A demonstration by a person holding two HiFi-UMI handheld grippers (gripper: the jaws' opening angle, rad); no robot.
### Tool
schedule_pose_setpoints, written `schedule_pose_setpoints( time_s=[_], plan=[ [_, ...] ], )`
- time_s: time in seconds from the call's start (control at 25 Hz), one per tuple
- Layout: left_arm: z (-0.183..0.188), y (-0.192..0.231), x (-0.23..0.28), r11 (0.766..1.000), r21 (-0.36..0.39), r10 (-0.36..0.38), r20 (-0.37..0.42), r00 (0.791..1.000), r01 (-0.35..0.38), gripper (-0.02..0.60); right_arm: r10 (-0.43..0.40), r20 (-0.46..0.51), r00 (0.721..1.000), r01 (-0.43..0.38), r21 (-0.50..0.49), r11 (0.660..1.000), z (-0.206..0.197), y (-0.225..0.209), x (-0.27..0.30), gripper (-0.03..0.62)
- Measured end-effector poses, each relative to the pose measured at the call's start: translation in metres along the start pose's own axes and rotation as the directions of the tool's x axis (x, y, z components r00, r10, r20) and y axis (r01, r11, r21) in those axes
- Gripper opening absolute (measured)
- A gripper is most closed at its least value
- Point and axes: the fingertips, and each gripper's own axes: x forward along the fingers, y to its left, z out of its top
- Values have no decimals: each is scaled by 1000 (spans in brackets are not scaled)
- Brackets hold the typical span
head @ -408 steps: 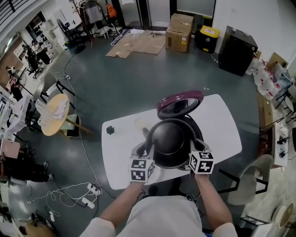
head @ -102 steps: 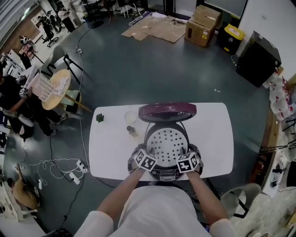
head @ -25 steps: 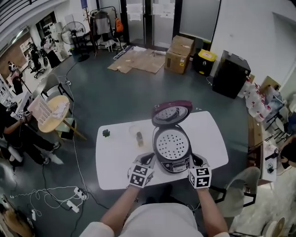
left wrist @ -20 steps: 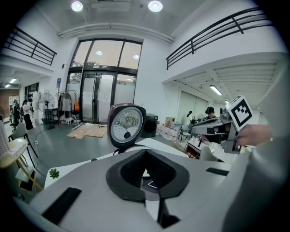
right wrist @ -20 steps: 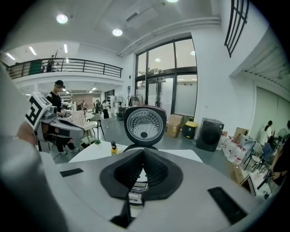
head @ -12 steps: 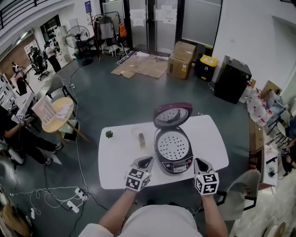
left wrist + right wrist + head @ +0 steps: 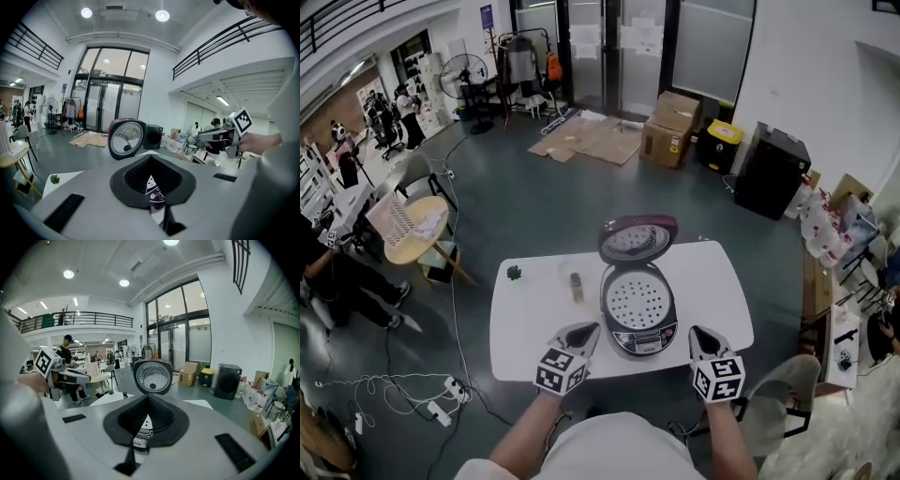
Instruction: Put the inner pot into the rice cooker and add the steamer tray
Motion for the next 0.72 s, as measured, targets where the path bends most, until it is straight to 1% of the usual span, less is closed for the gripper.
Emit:
schedule_pose_setpoints(
  time_s=[0.16, 0.28, 0.6, 0.72],
  plan=[
    [8, -6, 3, 1000, -11, 6, 0, 1000, -6, 12, 34, 20, 999, -33, -4, 999, 11, 0, -3, 12],
    [11, -12, 7, 1000, -13, 0, 0, 1000, 0, 12, 44, 30, 999, -44, 5, 999, 12, -6, -3, 12],
    [10, -14, 12, 999, -33, -2, 1, 1000, 2, 14, 75, 38, 996, -75, 6, 997, 11, -7, 0, 12],
    [7, -17, 14, 999, -43, -11, 2, 1000, 11, 12, 85, 40, 996, -85, 21, 996, 10, -5, 2, 12]
  ],
)
